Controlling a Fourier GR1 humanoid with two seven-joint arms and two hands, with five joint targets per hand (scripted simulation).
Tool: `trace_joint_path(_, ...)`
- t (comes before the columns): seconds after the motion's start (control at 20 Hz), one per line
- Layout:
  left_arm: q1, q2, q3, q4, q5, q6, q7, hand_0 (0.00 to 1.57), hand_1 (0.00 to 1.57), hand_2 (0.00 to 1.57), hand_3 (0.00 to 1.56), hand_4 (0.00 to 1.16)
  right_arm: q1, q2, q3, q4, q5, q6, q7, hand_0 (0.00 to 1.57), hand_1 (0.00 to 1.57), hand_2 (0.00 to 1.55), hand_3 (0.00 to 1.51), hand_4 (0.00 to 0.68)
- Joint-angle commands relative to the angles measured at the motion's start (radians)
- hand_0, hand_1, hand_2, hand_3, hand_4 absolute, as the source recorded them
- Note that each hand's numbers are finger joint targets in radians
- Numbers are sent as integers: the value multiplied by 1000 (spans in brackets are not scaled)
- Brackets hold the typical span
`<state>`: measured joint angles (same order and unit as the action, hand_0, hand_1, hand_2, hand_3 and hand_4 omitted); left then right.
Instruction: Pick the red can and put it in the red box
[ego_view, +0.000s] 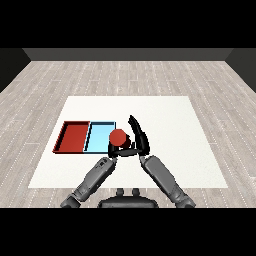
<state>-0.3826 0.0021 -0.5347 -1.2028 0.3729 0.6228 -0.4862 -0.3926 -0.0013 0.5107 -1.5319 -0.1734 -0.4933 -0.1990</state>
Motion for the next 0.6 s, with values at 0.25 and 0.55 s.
trace_joint_path(0.25,-39,-2,108,66,-29,-49,-5,1571,1571,1561,1460,1132,104,-50,-115,-111,-44,152,-6,0,0,0,0,0)
trace_joint_path(0.55,5,65,134,-96,-95,-21,106,1571,1571,1571,1472,1127,302,-149,-189,-331,-122,211,-11,0,0,0,0,0)
